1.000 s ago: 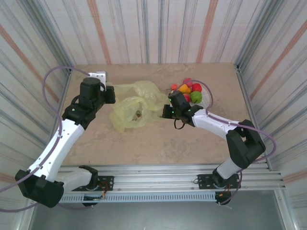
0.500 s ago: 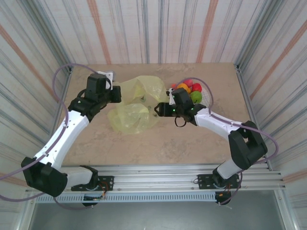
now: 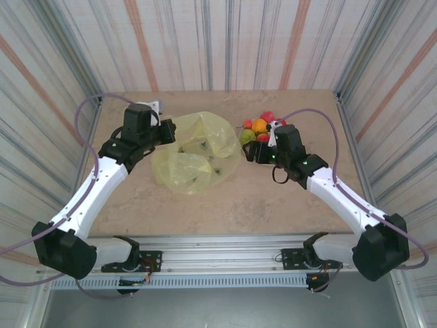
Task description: Place the fruits into the plastic bag
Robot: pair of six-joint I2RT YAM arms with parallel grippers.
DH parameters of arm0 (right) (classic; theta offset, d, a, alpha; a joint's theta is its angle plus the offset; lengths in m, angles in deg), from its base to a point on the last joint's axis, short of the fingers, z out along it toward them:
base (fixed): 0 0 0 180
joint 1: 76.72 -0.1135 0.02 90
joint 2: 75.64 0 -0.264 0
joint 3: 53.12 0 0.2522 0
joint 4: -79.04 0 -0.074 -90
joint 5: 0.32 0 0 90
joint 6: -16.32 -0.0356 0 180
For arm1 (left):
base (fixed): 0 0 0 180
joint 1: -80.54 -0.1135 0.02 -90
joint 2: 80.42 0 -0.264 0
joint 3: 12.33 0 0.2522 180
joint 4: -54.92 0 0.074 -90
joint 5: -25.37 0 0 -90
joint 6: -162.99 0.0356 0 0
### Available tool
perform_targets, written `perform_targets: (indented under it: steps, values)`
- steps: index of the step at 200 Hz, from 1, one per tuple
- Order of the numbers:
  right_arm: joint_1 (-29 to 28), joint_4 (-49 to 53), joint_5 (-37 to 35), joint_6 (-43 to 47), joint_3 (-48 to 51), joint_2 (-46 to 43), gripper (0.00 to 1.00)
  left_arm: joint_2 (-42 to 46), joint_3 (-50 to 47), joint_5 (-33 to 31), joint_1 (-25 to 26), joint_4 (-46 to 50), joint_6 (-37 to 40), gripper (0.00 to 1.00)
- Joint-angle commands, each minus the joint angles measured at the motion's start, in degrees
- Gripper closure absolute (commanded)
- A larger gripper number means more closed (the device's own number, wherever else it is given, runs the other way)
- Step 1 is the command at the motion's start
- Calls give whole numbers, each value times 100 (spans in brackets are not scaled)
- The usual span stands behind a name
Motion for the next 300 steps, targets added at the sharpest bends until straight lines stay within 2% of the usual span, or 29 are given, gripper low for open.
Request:
perform_targets:
  steps: [1, 53, 100, 133, 223, 269, 300]
  values:
    - [191, 474, -874, -353, -20, 661, 4, 166, -244, 293, -124, -307, -276, 100]
    - [55, 288, -1371, -677, -726, 2196, 0, 157, -411, 611, -236, -472, -450, 100]
    - [33, 86, -1450, -796, -1147, 3005, 1, 142, -473, 810, -294, -542, -525, 100]
    - [28, 164, -1642, -762, -1444, 3382, 5, 148, -459, 910, -338, -543, -558, 100]
    - [27, 219, -1766, -588, -1647, 3708, 27, 75, -287, 895, -337, -279, -852, 100]
    - [83, 228, -1628, -537, -1397, 3250, 41, 136, -303, 681, -329, -191, -1129, 100]
    - [132, 373, -1499, -459, -1235, 2777, 43, 175, -298, 619, -330, -93, -1350, 100]
